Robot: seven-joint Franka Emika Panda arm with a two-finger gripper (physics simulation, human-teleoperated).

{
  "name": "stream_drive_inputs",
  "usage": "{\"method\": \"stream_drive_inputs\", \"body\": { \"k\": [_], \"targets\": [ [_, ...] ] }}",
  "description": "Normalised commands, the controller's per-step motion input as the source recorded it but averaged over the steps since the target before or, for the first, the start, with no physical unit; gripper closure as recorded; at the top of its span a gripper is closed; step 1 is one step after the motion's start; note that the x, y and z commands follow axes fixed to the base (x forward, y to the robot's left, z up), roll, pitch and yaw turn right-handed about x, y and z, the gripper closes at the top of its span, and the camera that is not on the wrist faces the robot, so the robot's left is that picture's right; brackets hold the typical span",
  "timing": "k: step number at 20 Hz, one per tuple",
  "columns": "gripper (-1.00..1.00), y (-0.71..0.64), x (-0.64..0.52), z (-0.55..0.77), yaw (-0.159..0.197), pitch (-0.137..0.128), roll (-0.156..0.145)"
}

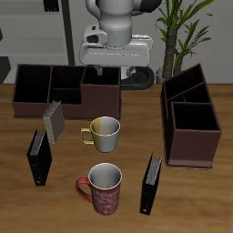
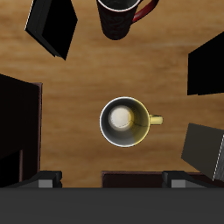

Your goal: Place the right black book into the back desk caddy's back compartment

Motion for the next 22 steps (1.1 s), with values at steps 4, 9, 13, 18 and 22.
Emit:
{"method": "stream_drive_inputs", "body": {
  "k": [4,9,13,18,22],
  "targets": [
    [-1.00,-0.06,0.08,-0.08,0.008,0.011,0.003],
    [-1.00,-0.27,0.27,-0.04,0.049,-0.003,-0.008],
    [-1.00,-0.27,0.18,0.19,0.030,-0.030,-0.014],
    [-1.00,-0.40,0.23,0.20,0.080,-0.015,0.029],
    [-1.00,-0.28,0.18,0.01,0.016,0.011,0.059]
  ]
}}
